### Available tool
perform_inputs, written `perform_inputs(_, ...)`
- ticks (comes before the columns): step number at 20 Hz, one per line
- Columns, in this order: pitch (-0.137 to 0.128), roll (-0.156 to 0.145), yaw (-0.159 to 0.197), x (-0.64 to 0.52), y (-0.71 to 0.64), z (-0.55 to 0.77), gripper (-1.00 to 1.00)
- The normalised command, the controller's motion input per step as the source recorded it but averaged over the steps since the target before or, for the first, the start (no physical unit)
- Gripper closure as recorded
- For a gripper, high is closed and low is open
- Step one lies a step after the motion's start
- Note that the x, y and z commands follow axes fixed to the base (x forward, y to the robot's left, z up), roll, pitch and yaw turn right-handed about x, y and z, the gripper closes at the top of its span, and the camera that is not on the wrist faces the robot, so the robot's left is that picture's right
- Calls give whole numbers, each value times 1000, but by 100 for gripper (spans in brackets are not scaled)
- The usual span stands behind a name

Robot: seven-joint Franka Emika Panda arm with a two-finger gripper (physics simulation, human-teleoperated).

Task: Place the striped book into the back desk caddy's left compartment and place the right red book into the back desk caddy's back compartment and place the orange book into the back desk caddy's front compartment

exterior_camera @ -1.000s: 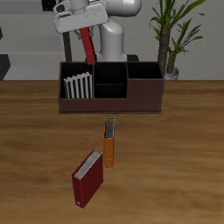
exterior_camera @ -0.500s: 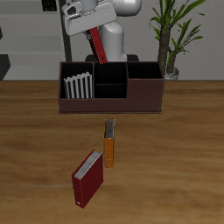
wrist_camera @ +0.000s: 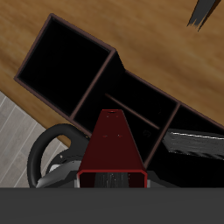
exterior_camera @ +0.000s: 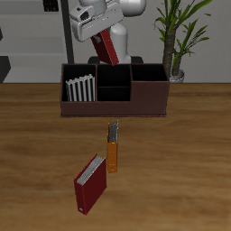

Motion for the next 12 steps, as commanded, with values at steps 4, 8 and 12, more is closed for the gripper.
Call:
perform_inputs(4, 10, -44, 210, 154, 121, 134, 100)
perform_inputs(8, -66, -51, 242, 64, 128, 210, 100)
perform_inputs(12, -56, -55, 170, 116, 120, 221, 100)
